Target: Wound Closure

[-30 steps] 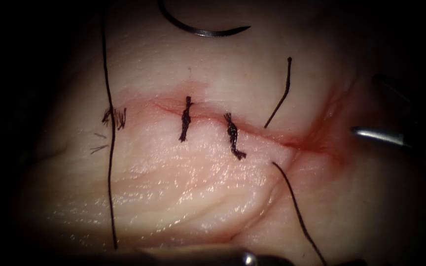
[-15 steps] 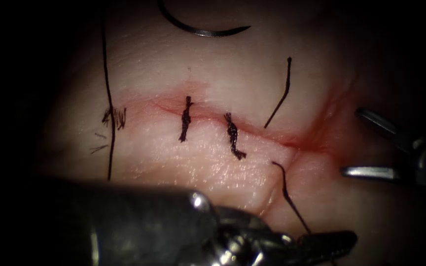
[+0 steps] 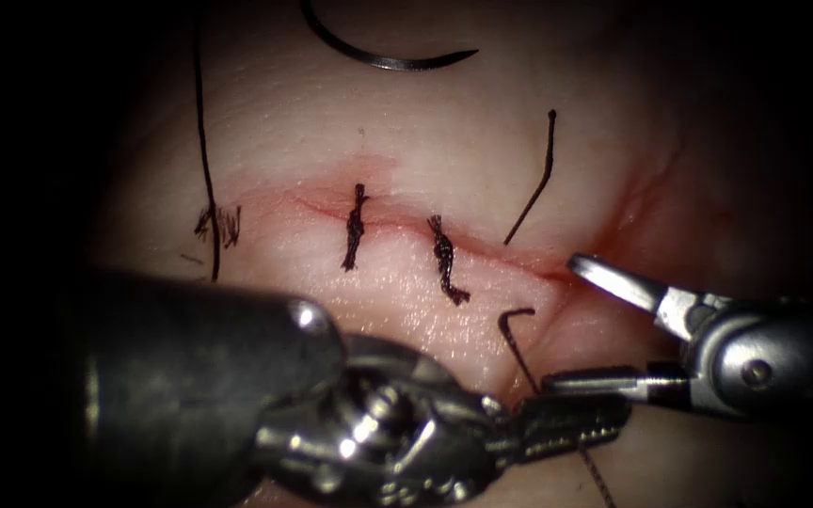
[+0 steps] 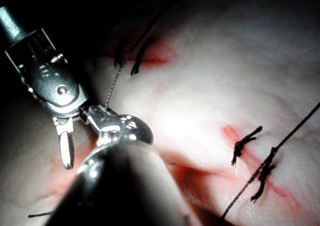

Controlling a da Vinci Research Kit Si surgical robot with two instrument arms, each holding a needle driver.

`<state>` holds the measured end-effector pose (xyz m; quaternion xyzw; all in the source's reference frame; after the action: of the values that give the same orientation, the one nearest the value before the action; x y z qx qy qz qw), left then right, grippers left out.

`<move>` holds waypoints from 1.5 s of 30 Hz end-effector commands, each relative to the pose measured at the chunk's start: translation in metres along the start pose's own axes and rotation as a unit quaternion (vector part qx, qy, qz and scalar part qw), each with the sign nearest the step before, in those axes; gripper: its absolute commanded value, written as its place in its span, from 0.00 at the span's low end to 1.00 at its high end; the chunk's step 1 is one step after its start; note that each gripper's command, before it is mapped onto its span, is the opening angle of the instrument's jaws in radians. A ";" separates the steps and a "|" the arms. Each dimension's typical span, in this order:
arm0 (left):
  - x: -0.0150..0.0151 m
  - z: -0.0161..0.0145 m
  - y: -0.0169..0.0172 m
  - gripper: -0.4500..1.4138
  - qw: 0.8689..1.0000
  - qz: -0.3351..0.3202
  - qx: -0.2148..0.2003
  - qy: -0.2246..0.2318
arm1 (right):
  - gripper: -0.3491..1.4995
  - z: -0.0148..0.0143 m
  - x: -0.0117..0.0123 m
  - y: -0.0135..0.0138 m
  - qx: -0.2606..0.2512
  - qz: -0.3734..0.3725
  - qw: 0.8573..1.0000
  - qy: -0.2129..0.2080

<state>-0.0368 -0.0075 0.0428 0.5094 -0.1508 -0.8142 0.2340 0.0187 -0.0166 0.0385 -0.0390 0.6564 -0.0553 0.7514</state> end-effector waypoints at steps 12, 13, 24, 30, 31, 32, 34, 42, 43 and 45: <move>0.0000 0.0008 0.0009 0.00 1.000 -0.001 -0.012 -0.003 | 0.67 0.0047 0.0002 -0.0002 0.008 -0.011 1.000 0.013; 0.0000 0.0008 0.0009 0.00 1.000 -0.001 -0.012 -0.003 | 0.51 0.0047 0.0003 -0.0002 0.010 -0.011 1.000 0.016; 0.0004 0.0013 0.0008 0.69 1.000 -0.008 0.019 -0.003 | 0.00 0.0037 -0.0013 0.0010 0.029 -0.031 0.999 -0.005; 0.0005 0.0017 0.0007 0.75 0.999 -0.009 0.034 -0.003 | 0.00 0.0038 -0.0028 0.0025 0.024 -0.023 0.999 -0.017; 0.0004 0.0021 0.0009 0.76 0.999 -0.011 0.038 -0.004 | 0.00 0.0038 -0.0032 0.0031 0.025 -0.010 0.999 -0.018; 0.0004 0.0021 0.0009 0.76 0.999 -0.011 0.038 -0.004 | 0.00 0.0038 -0.0032 0.0031 0.025 -0.010 0.999 -0.018; 0.0002 0.0025 0.0011 0.77 0.999 -0.004 0.039 -0.006 | 0.00 0.0040 -0.0036 0.0037 0.028 -0.003 0.999 -0.021; -0.0012 0.0034 0.0014 0.75 0.998 0.007 0.058 -0.014 | 0.00 0.0055 -0.0049 0.0057 0.051 0.022 0.998 -0.033; -0.0014 0.0033 0.0014 0.75 0.998 0.007 0.058 -0.018 | 0.00 0.0057 -0.0052 0.0060 0.055 0.024 0.998 -0.034; -0.0015 0.0032 0.0014 0.74 0.998 0.007 0.058 -0.017 | 0.00 0.0058 -0.0054 0.0061 0.057 0.027 0.997 -0.033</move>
<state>-0.0381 -0.0081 0.0457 0.5058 -0.2064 -0.8112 0.2089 0.0233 -0.0100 0.0435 0.0248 0.6272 -0.0666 0.7756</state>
